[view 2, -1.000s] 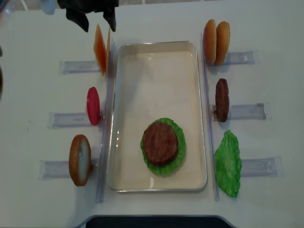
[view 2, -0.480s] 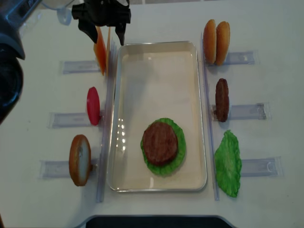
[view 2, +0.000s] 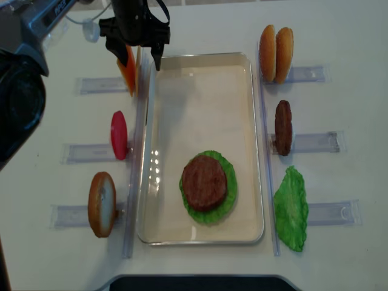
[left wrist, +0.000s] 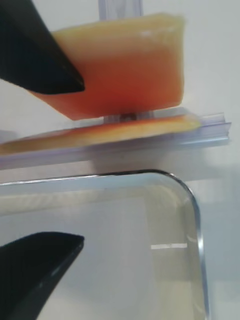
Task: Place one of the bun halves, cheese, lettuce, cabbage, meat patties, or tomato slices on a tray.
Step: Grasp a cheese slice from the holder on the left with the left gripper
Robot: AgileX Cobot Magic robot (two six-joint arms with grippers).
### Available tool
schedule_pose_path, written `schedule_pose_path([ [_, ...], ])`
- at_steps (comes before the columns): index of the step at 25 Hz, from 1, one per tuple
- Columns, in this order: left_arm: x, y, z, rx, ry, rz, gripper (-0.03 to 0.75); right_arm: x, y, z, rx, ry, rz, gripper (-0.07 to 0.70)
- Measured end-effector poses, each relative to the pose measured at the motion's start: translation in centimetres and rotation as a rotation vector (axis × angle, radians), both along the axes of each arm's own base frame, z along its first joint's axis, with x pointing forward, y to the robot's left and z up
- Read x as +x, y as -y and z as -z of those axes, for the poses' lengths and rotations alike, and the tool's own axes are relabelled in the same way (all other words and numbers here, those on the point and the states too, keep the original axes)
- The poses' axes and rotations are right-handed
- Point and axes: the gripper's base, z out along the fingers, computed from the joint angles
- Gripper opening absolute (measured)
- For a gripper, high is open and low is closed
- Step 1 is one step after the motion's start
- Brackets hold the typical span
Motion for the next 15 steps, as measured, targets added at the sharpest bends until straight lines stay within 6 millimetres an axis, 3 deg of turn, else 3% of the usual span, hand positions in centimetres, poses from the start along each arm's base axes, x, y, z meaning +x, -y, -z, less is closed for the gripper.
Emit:
schedule_pose_path([
  [2,0.1,0.04,0.56,0.004,-0.011,0.0,0.567,0.0,0.0,0.0,0.0,0.0,0.0,0.411],
  [10,0.28,-0.11,1.15,0.034,-0.015,0.007,0.084,0.0,0.0,0.0,0.0,0.0,0.0,0.411],
  [15,0.23,-0.06,1.14,0.046,-0.016,0.017,0.037,0.0,0.0,0.0,0.0,0.0,0.0,0.411],
])
